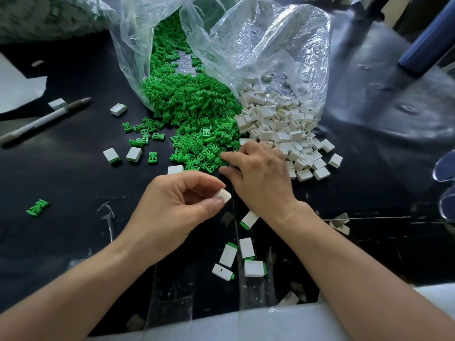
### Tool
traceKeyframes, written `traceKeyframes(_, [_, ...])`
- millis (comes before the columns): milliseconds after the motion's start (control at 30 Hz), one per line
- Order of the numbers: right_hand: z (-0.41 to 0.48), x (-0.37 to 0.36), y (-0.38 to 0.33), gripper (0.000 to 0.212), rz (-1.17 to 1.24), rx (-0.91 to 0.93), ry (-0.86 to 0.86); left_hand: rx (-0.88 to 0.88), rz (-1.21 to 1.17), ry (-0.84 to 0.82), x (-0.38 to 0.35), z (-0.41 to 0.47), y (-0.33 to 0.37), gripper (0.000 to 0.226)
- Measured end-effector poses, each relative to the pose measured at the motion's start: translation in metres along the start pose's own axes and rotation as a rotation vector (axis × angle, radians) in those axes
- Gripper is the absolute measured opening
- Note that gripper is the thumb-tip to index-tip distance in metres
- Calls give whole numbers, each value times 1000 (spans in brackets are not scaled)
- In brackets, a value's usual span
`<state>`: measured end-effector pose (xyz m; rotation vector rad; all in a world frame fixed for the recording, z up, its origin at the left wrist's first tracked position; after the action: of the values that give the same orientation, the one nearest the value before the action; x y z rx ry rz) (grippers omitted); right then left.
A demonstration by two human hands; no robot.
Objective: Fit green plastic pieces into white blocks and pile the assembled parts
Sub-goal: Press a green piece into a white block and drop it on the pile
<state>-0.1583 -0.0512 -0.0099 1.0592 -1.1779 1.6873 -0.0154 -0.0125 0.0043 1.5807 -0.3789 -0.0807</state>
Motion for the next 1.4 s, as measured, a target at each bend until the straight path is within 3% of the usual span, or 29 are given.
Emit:
traceKeyframes(300, [-1,3,0,14,146,32,13,50,-48,43,1,2,2,24])
traceKeyframes(433, [-2,12,6,6,332,-2,82,75,-140,36,4,2,5,12])
traceKeyframes(600, [-4,22,16,17,619,-66,56,67,-244,9,4,2,9,13])
traceKeyframes(700, [-8,29,12,25,879,-20,25,51,-258,5,4,2,11,18])
traceKeyframes(833, [-16,32,0,17,1022,30,-21,46,-255,19,5,3,11,10])
traceKeyframes(1200, [-21,24,-4,9,811,134,-66,55,-168,-4,6,2,8,17])
traceKeyframes(1400, [-22,22,-2,6,801,56,-170,45,-151,-1,7,2,8,16])
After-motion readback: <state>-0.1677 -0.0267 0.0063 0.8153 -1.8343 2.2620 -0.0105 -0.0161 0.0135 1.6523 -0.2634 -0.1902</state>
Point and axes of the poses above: each hand's wrist, its own z-axis towards the middle knuckle, its own x-axis out of the back of the hand, y = z × x, the point moved 2 cm from there along z, towards the middle knuckle, and after that the axes turned 4 degrees about -y, right-handed, at the moved point
